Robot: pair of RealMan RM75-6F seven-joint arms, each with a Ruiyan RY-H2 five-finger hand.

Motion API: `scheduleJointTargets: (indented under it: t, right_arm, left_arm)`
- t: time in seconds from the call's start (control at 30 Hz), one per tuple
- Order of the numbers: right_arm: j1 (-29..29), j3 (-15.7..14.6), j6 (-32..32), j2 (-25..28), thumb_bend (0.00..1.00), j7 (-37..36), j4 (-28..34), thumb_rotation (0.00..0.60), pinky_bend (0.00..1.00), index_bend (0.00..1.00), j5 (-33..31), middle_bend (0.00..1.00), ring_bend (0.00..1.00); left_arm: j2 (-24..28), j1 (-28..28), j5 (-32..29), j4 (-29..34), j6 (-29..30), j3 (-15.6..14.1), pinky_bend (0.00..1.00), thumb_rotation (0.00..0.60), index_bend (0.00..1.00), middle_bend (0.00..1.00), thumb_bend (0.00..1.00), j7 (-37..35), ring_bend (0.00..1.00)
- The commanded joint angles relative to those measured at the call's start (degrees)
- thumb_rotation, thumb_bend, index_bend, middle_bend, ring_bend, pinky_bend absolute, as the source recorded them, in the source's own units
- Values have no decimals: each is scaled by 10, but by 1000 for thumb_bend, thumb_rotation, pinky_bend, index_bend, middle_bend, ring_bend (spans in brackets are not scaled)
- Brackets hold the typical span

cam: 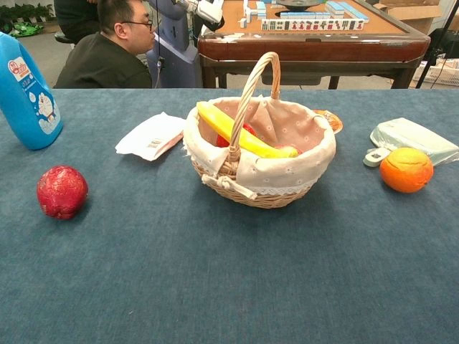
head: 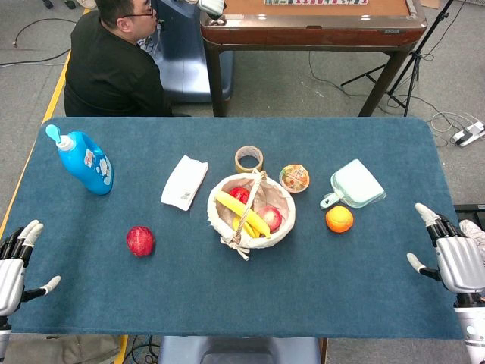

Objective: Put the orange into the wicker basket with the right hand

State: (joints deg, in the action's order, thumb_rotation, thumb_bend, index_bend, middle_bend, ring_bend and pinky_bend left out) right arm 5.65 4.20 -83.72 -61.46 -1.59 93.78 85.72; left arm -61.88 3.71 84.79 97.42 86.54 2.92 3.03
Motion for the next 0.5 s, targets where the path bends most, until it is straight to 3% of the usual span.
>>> scheduleJointTargets:
  t: [0.03,0.37,0.5]
  right_arm:
    - [0,0,-2,0,204,0,0,600,357,41,1,160,159]
    - [1,2,-3,2,204,1,2,600,357,41,1,160,159]
    - [14,2,26,5,204,17,5,600,357,41,-7,166,159]
  left_arm:
    - [0,0,1,0,0,0,82,600,42,0,171,0,0]
    - [-2,1,3,-1,0,0,83,600,42,0,171,-2,0]
    - [-2,3,4,-1,-1,0,83,600,42,0,171,-2,0]
